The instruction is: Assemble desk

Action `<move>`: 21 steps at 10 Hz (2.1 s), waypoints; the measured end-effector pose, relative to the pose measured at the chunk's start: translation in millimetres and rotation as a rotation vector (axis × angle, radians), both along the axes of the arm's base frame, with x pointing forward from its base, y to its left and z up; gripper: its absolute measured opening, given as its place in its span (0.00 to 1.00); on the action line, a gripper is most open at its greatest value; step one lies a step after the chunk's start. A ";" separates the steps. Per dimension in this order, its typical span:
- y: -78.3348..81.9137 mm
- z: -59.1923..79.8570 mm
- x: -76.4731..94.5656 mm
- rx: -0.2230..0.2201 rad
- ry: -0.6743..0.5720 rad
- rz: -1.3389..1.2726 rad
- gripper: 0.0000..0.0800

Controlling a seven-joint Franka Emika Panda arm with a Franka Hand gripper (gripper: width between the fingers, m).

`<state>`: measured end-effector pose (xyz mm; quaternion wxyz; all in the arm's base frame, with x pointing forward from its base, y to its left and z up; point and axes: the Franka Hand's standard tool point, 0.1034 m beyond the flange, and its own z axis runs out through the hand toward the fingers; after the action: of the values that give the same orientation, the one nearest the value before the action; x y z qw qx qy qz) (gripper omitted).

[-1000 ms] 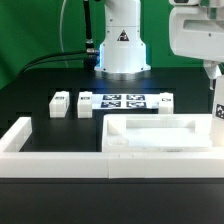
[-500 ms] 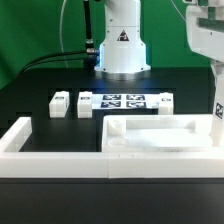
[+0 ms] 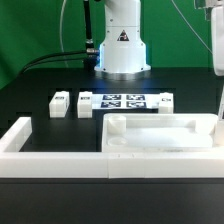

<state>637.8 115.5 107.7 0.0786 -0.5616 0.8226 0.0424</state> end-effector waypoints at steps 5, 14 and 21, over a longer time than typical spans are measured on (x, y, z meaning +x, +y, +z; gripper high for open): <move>5.8 0.3 6.9 -0.028 0.009 0.290 0.80; 2.4 1.8 5.6 -0.100 -0.044 1.092 0.81; -3.4 0.4 5.4 -0.117 -0.134 1.767 0.81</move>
Offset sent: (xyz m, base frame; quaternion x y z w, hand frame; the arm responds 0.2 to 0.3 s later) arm 0.0191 0.0053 0.0060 -0.0498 0.0654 -0.2088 0.9745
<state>643.1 112.2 108.2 0.0362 -0.9958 0.0833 0.0125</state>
